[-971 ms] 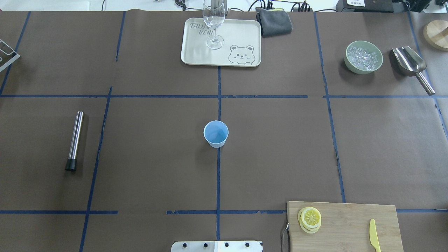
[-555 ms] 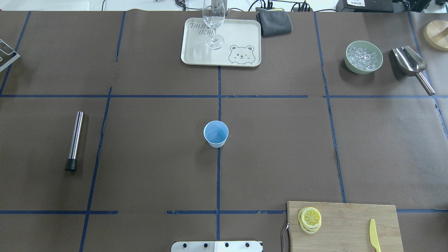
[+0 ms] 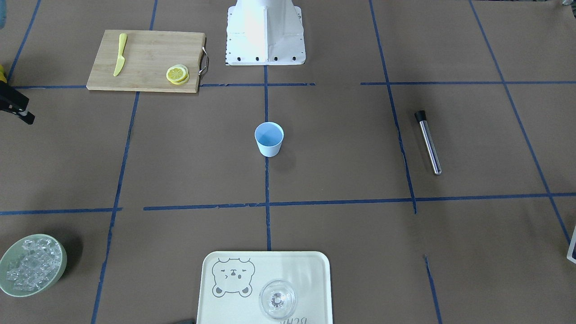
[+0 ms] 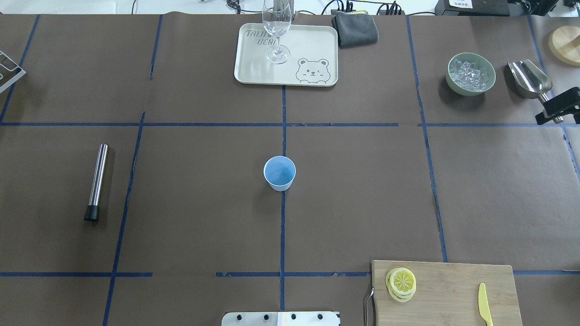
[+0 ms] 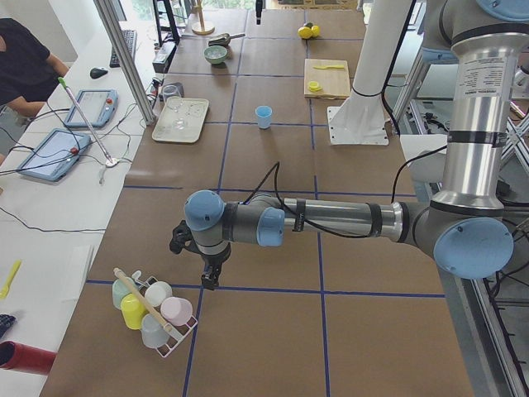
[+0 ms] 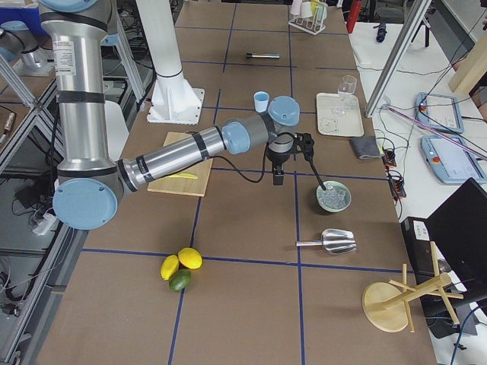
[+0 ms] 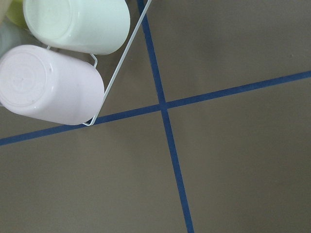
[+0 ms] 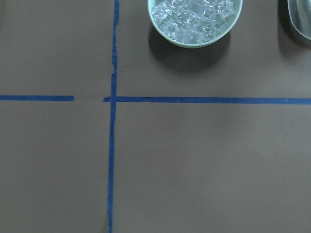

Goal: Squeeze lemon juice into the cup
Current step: 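Move the right gripper down toward the wooden cutting board with lemon slices, then lower the right gripper and grasp the top lemon slice while the left arm rises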

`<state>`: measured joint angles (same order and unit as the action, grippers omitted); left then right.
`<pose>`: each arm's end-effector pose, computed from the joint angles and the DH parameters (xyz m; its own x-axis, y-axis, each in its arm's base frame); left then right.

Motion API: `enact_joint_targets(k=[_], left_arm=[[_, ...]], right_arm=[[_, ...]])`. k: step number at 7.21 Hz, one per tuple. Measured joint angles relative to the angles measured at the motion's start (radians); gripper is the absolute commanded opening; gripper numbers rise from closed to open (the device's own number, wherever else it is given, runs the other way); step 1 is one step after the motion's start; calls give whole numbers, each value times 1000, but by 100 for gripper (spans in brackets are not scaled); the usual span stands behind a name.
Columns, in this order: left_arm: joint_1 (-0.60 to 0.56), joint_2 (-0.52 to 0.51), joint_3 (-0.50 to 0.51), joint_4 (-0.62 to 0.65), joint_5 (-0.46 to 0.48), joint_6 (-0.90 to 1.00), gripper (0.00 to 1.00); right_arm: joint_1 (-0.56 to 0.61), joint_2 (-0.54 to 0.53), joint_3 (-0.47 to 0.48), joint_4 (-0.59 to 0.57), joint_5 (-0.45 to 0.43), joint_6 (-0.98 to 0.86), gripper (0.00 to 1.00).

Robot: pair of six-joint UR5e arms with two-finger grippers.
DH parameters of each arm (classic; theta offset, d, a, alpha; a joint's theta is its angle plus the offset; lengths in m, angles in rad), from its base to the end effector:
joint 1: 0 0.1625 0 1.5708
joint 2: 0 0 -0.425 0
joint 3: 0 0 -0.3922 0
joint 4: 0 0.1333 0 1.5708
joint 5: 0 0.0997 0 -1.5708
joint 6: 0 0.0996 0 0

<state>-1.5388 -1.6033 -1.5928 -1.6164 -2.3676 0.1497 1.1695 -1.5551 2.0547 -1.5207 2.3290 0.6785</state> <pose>-0.0457 -0.5133 0.6252 0.6838 0.2411 -0.6887 -0.1353 0.9694 0.2049 -0.1254 -0.4614 0.4091 0.6202 0.0144 0.7843 -0.0721 0.9966 0.0387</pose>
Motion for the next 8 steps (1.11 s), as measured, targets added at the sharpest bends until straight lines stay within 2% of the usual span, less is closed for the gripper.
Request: enact_joint_targets(k=[2,4,6,8], left_arm=[[25,-12,-61,2,8,-49,100],[109,-37,-112,2,11,-130,100],[194,-50,-137,-43,35,-251,100],[255,-53,-169,-113,55,-408,100]], right_arm=[[-134,-19,90,80,-81,238,100],[-294,-40,169,109,-206,424,100],[-508,-74,233,146,-391,605,100],[-741,-81,256,157,-603,757,100]])
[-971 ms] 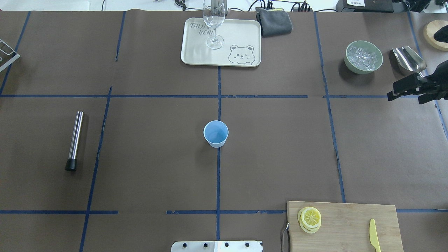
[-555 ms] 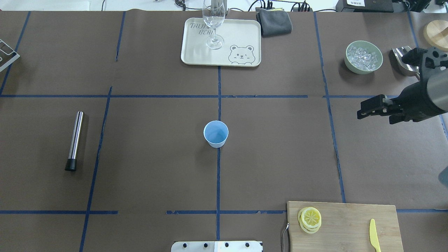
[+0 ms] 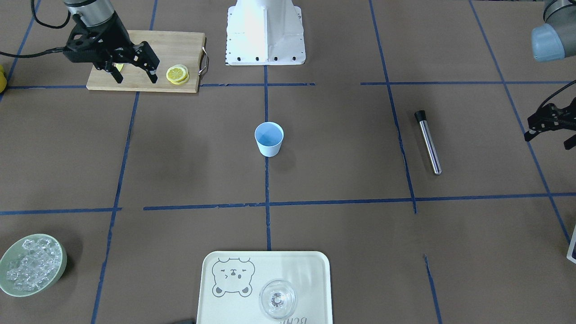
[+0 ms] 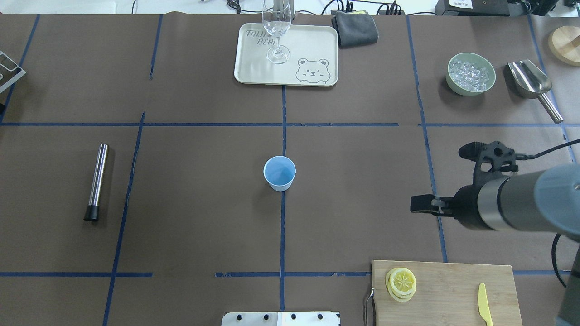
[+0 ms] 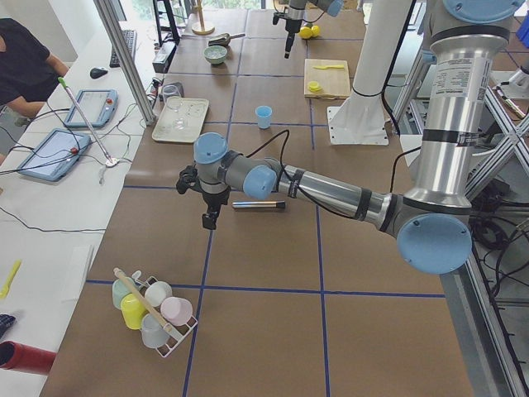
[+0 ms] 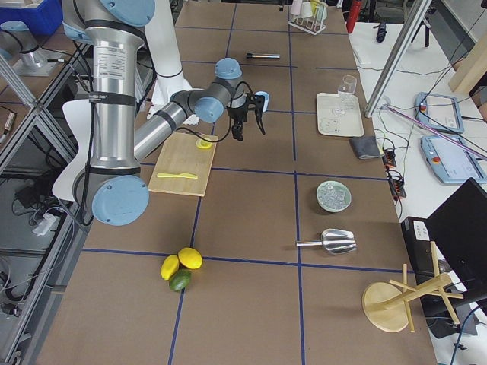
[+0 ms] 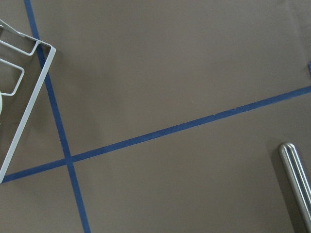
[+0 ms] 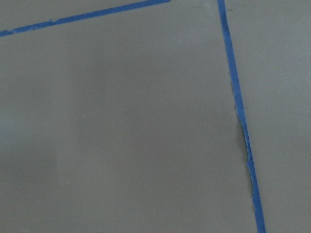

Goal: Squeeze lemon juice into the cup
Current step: 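Lower the right gripper and grasp the top lemon slice while the left arm rises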

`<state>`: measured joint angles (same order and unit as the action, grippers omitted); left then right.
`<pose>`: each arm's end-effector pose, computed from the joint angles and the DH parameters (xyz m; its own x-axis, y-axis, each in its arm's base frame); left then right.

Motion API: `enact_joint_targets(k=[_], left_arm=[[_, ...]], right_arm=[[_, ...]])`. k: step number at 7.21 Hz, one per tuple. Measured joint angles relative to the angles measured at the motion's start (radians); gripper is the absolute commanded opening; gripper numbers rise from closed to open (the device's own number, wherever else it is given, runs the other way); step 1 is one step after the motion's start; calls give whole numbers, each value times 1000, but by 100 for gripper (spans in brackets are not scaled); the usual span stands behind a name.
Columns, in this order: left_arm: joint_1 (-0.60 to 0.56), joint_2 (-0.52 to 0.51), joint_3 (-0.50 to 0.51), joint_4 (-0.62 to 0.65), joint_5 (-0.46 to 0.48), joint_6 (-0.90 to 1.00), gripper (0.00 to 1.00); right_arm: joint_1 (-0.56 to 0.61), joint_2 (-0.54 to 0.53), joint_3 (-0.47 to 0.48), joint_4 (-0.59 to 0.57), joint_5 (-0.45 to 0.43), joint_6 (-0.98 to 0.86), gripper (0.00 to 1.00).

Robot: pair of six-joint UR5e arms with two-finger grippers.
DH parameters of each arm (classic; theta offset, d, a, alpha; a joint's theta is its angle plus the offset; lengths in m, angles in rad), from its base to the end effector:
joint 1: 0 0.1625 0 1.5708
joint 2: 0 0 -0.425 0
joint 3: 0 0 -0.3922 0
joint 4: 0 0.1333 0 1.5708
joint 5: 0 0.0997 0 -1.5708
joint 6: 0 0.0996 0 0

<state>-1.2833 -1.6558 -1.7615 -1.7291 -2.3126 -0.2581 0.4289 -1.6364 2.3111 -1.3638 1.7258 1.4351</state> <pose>0.0883 -0.5316 0.5039 0.6714 0.2435 -0.7000 -0.0889 0.9641 0.2501 -0.3309 -0.2810 0.3272 0.6139 0.1337 0.7780 -0.2215 0.9751 0.0072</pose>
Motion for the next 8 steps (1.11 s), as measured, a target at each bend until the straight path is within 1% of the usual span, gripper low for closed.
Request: enact_joint_targets(k=[2,4,5,6,8], left_arm=[[66,-2,-18,-85,3,-156,100],[110,-21,-23,-118,4,-242,100],[124,-32,-24,-121,4,-271,100],[145,-44,-25,-122,4,-299,100],[178,-66,-26,-122,4,-352,100]], right_arm=[[-183,-5,2,3,-165,102,100],[-317,-10,-18,5,-282,171,100],[-361,-9,-38,6,-321,190,100],[-387,-5,-63,8,-340,200,100],[-410,-7,-127,68,-351,203,100]])
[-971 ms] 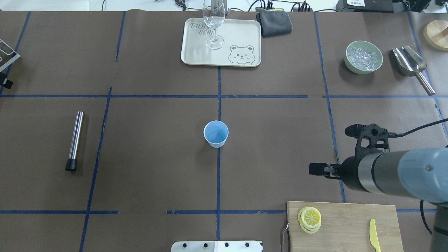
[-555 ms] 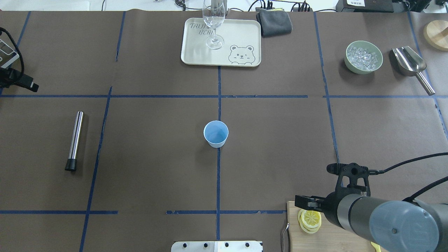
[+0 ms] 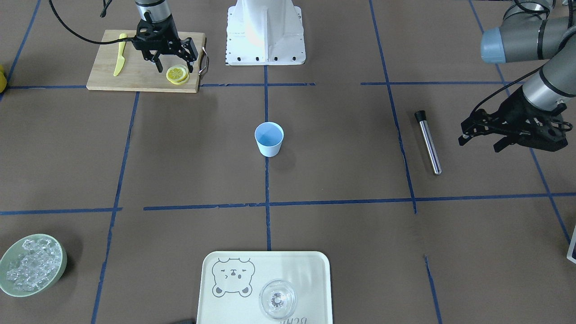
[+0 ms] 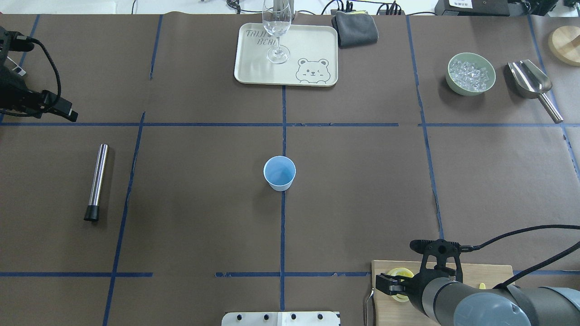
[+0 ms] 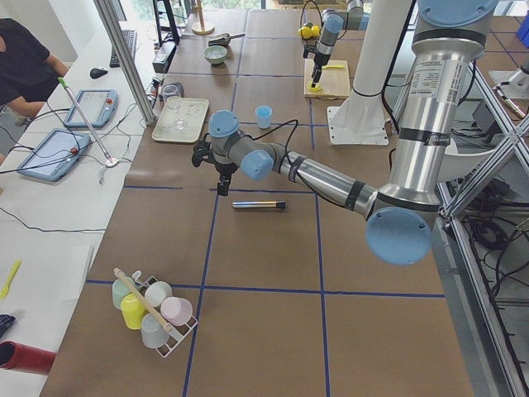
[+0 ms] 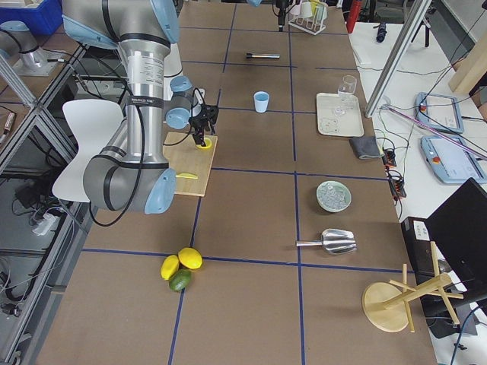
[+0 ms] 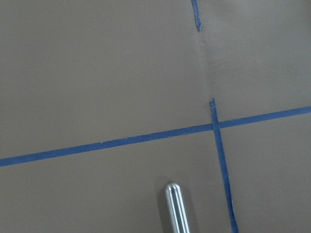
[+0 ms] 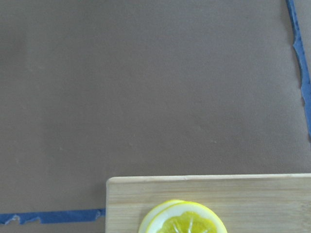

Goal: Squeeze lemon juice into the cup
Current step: 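Lower the right gripper and grasp the top lemon slice while the left arm rises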

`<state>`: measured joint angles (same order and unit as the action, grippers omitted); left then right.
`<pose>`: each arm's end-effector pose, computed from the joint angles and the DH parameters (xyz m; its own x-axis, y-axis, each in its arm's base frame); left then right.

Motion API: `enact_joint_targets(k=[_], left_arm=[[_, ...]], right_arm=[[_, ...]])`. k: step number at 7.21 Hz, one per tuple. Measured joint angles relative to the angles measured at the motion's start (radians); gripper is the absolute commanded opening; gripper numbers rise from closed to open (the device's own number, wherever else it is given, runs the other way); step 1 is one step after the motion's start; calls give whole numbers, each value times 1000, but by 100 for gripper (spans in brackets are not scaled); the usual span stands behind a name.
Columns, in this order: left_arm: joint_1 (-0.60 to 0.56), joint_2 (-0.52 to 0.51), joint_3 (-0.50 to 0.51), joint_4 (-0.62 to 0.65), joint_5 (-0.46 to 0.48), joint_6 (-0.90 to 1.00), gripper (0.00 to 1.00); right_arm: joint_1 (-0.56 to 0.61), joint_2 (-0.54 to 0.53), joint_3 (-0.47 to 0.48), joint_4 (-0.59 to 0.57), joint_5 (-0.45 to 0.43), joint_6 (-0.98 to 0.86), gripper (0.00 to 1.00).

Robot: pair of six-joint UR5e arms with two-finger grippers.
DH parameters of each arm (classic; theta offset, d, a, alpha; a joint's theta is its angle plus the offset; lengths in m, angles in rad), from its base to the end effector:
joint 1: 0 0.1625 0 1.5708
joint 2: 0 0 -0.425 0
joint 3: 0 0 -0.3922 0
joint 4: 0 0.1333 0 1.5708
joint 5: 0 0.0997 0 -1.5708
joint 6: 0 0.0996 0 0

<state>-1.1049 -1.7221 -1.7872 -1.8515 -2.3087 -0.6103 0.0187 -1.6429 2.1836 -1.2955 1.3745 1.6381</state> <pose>0.1896 -0.5247 0.4402 0.5973 0.1617 -0.7855 -0.0192 0.9821 0.1876 -0.4422 -0.1610 0.3788 0.6727 0.0785 0.7357 -0.2061 0.9749 0.0843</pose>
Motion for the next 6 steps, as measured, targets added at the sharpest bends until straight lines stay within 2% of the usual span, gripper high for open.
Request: enact_joint_targets(k=[4,5,6], left_arm=[[8,-7,-1,-8,-1,-15,100],[8,-7,0,-13,-1,-15,100],[8,-7,1,-16,-1,-15,100]], right_arm=[[-4,-4,-45,54,5,-2,100],[-4,-4,-45,54,7,-2,97],[-4,-4,-44,53,8,-1,87]])
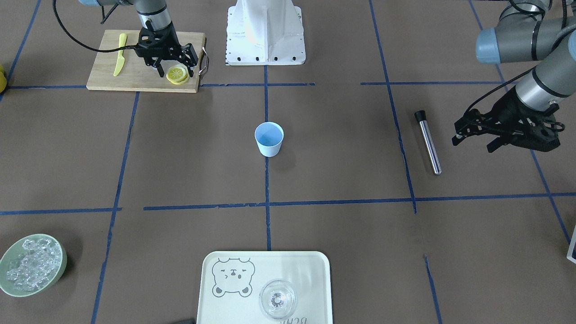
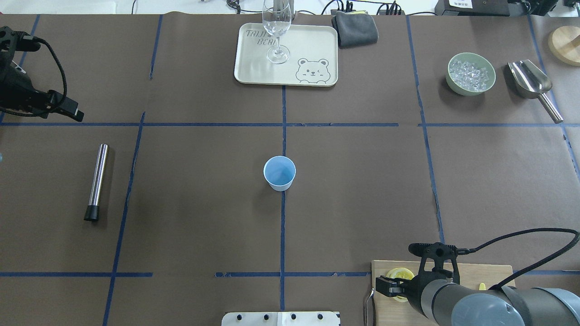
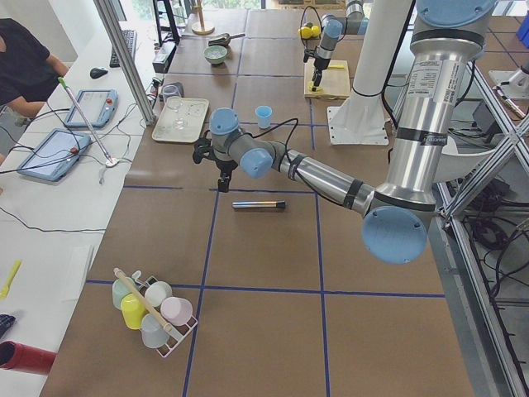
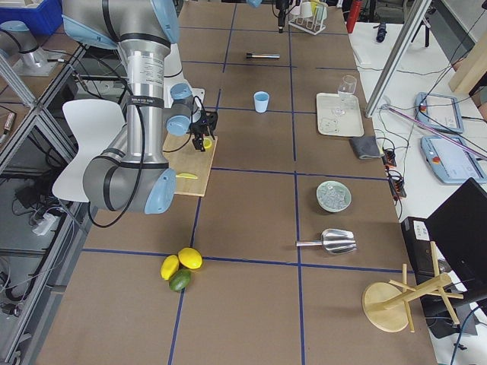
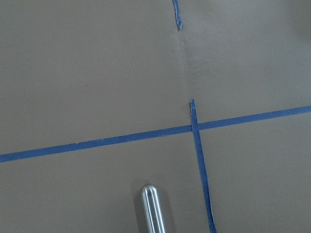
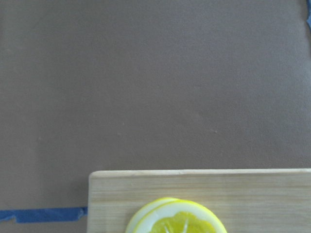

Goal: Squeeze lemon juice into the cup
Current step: 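Lower the right gripper and grasp the top lemon slice while the left arm rises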

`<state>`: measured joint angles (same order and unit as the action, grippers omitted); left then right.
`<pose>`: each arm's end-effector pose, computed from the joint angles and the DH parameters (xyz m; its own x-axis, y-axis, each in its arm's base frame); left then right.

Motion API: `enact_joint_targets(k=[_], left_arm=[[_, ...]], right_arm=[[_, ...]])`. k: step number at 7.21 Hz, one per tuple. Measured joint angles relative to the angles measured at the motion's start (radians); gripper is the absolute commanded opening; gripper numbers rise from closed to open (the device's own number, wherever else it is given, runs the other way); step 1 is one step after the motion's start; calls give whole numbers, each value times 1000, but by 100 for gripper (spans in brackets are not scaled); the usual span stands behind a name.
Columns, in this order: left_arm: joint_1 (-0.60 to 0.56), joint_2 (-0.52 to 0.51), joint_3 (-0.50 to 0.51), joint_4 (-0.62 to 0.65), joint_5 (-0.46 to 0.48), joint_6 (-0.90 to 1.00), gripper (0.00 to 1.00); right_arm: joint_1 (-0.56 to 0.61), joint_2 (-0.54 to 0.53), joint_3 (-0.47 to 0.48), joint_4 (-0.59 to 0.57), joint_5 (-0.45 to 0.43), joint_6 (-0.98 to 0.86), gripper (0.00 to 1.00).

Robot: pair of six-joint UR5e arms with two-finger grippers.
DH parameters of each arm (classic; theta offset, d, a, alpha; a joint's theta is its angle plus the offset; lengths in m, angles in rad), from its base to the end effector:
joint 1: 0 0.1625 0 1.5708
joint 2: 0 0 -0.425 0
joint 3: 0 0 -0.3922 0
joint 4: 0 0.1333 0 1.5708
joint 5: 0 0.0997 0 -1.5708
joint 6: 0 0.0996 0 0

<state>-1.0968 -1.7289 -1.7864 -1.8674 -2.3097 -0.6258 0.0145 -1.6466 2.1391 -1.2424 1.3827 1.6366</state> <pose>0.1948 -0.5248 0.4348 0.5878 0.1668 -0.7916 -0.0165 0.9808 0.1944 -0.4507 -0.1585 0.3946 0.6701 0.0743 0.7386 -0.1955 0.9775 0.0791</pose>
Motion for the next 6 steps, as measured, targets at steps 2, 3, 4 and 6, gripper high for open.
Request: enact_joint_targets(k=[2,3,4,6], left_arm=[[0,0,0,-2,0,1,100],[0,0,0,-3,0,1,100],[0,0,1,-3,0,1,100],[0,0,1,-4,0,1,100]], right_arm=[[-1,0,1,-4,2,0,73],[-1,0,1,-6,3,0,69],[0,0,3,-7,4,0,62],[3,0,9,-8,5,0,54]])
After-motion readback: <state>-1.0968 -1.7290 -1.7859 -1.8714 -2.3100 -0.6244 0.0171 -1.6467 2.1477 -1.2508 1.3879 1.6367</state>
